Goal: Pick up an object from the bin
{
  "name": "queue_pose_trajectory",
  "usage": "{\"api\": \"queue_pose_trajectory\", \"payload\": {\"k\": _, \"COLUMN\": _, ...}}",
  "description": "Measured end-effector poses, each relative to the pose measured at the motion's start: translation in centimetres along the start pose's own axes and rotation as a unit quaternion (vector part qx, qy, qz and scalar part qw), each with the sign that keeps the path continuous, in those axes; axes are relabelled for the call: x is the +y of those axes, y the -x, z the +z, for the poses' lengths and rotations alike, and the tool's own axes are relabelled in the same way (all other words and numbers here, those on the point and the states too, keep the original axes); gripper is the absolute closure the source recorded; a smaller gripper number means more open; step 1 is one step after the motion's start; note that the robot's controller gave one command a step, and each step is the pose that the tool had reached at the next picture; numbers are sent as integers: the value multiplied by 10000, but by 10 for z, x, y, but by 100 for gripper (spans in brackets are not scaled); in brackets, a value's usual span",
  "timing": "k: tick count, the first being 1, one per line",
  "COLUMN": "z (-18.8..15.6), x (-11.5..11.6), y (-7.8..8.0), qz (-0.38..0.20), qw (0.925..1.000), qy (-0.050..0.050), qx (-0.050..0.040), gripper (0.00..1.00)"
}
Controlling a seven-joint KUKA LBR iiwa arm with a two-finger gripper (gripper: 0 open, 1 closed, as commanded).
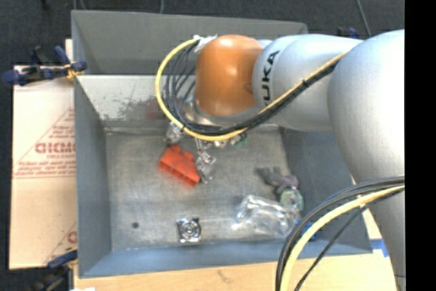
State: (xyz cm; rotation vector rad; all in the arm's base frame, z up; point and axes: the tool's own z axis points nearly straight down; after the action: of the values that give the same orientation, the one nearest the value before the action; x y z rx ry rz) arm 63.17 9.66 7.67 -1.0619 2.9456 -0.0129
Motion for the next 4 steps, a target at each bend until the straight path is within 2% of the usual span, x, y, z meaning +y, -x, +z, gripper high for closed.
{"api": "queue_pose_trajectory", "payload": {"k": 1, "z": -1, "x": 22, "y": 3, "qz": -1500, "qw": 9887, "qy": 6, "qx": -26, "gripper": 0}}
{"api": "queue_pose_trajectory", "payload": {"k": 2, "z": 0, "x": 39, "y": 6, "qz": -3174, "qw": 9483, "qy": 17, "qx": -28, "gripper": 0}}
{"api": "queue_pose_trajectory", "payload": {"k": 3, "z": 1, "x": 45, "y": 9, "qz": -4194, "qw": 9078, "qy": 32, "qx": -22, "gripper": 0}}
{"api": "queue_pose_trajectory", "payload": {"k": 4, "z": -2, "x": 46, "y": -3, "qz": -5333, "qw": 8459, "qy": 64, "qx": -4, "gripper": 0}}
